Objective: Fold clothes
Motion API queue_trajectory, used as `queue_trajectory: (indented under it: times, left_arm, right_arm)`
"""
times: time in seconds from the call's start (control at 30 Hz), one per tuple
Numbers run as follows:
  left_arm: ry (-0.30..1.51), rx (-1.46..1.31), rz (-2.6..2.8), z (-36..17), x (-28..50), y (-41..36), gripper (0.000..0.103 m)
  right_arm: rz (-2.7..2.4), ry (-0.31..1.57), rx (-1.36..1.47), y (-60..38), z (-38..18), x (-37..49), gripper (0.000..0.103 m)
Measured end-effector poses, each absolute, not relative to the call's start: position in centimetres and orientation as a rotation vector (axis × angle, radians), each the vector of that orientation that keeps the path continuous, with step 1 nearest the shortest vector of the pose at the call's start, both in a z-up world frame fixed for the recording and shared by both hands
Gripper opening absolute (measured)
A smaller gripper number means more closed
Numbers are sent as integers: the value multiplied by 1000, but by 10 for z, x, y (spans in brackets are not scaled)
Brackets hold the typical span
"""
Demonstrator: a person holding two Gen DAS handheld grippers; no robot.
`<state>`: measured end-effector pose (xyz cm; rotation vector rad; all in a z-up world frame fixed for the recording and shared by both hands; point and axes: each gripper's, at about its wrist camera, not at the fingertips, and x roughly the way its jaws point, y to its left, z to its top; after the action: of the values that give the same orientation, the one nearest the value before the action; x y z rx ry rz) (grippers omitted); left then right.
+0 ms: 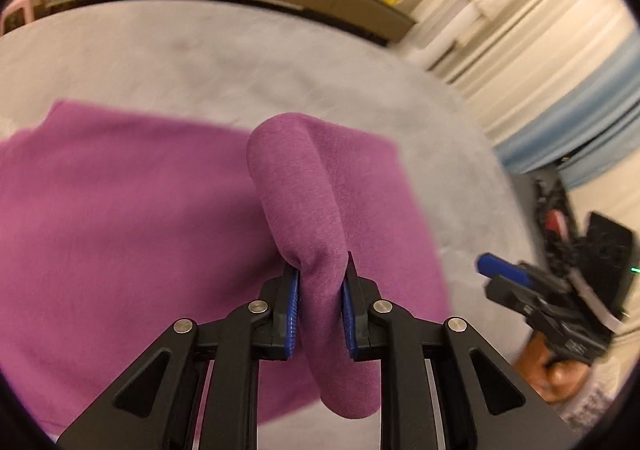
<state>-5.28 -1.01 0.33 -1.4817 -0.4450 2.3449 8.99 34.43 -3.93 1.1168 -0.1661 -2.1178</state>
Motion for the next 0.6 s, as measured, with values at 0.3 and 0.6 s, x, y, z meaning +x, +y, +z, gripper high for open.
queue_trajectory:
  times: [0.3, 0.6]
  left_arm:
    - [-305, -1480, 2447, -16, -35, -7, 37]
    - [-375, -1454, 2484, -28, -39, -25, 45]
  right_arm:
    - [-2180, 158, 1240, 304, -78, 90, 36]
    - [-2254, 304, 1118, 255, -86, 72, 36]
